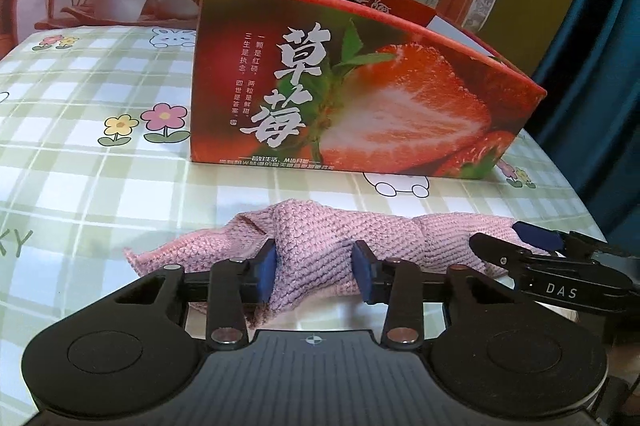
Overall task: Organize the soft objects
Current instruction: 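Lower both tools onto the pink knitted cloth and close them, then lift the pink cloth with both tools into the red box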
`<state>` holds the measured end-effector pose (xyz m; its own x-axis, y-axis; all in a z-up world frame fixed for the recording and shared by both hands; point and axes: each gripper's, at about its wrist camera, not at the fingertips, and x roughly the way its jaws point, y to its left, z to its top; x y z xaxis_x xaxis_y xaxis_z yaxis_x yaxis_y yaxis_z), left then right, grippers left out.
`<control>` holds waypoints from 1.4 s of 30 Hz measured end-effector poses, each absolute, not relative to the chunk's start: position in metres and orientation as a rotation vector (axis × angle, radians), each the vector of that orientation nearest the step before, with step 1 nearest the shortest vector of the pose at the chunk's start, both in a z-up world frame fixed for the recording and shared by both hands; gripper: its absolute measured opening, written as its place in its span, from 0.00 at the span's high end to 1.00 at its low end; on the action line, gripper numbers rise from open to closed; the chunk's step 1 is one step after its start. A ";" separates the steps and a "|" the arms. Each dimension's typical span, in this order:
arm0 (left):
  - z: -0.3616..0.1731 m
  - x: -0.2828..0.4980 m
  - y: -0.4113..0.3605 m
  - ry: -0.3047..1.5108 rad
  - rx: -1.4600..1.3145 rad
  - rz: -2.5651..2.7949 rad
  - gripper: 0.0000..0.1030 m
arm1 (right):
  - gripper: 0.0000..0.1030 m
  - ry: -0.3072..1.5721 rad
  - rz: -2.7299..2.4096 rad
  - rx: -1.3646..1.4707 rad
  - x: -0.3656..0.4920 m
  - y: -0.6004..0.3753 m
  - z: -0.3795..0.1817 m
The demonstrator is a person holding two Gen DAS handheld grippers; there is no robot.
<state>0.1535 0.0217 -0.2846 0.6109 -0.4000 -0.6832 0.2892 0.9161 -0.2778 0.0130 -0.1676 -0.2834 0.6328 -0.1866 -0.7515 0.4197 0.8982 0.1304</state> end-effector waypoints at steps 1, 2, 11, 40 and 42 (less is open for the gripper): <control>-0.285 0.154 0.023 0.823 -0.150 -0.399 0.59 | 0.23 0.816 -0.353 0.308 0.013 -0.168 -0.283; -0.285 0.153 0.024 0.824 -0.155 -0.399 0.59 | 0.23 0.816 -0.353 0.308 0.013 -0.168 -0.283; -0.286 0.153 0.024 0.825 -0.159 -0.401 0.59 | 0.23 0.816 -0.354 0.309 0.012 -0.168 -0.283; -0.286 0.149 0.027 0.820 -0.135 -0.416 0.59 | 0.50 0.810 -0.303 0.350 0.007 -0.166 -0.279; -0.286 0.149 0.027 0.815 -0.134 -0.418 0.59 | 0.60 0.805 -0.280 0.368 0.007 -0.167 -0.280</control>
<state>0.1486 0.0272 -0.2860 0.6094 -0.4114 -0.6778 0.3099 0.9104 -0.2739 0.0069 -0.1671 -0.2797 0.6625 -0.1035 -0.7419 0.3789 0.9007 0.2127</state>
